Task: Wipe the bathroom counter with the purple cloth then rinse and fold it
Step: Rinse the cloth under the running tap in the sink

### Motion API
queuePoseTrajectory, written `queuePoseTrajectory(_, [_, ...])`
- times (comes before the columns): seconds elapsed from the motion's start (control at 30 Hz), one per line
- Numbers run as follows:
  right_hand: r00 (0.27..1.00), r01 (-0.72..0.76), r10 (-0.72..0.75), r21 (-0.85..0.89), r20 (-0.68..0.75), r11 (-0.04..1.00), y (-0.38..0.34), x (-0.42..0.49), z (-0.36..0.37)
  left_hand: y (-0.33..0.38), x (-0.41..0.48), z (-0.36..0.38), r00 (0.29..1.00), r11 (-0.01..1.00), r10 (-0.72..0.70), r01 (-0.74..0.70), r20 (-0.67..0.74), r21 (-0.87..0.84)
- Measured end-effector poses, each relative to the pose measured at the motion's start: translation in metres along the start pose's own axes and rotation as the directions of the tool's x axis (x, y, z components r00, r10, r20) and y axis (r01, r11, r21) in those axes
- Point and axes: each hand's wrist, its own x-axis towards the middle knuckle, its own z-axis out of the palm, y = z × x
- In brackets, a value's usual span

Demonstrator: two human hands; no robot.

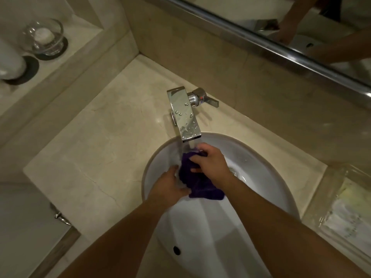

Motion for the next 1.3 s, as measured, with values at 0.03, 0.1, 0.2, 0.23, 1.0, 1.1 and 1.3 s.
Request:
queuePoseTrajectory(0.03, [0.999,-0.019,0.012,0.154,0.044,0.988,-0.007,-0.004,0.001,0.004,0.002,0.001,1.0,0.993,0.013,-0.015,-0.018,-0.115])
queuePoseTrajectory(0.1, [0.996,-0.067,0.043,0.361,0.076,0.93,-0.01,-0.008,-0.004,0.007,0.008,-0.001,0.993,0.977,0.036,-0.059,-0.113,-0.204])
queuePoseTrajectory(0.2, [0.996,-0.004,0.013,0.097,-0.088,0.995,0.015,-0.002,-0.019,0.012,0.013,-0.009,0.926,0.987,0.027,-0.084,-0.376,-0.137])
queuePoseTrajectory(0.23, [0.989,-0.009,-0.009,-0.121,-0.149,0.993,0.028,0.001,-0.022,0.014,0.013,-0.013,0.886,0.985,0.006,-0.085,-0.463,-0.15])
queuePoseTrajectory(1.0, [0.887,0.138,-0.461,-0.935,-0.03,0.327,0.114,0.075,0.02,-0.035,0.073,0.049,0.845,0.795,0.496,-0.35,-0.2,0.496])
queuePoseTrajectory(1.1, [0.94,0.126,-0.342,-0.931,0.001,0.344,0.111,0.08,0.013,-0.029,0.074,0.047,0.741,0.721,0.621,-0.412,-0.255,0.557])
queuePoseTrajectory(1.3, [0.962,0.117,-0.271,-0.903,0.0,0.414,0.097,0.073,0.011,-0.033,0.071,0.031,0.936,0.897,0.344,-0.305,-0.072,0.32])
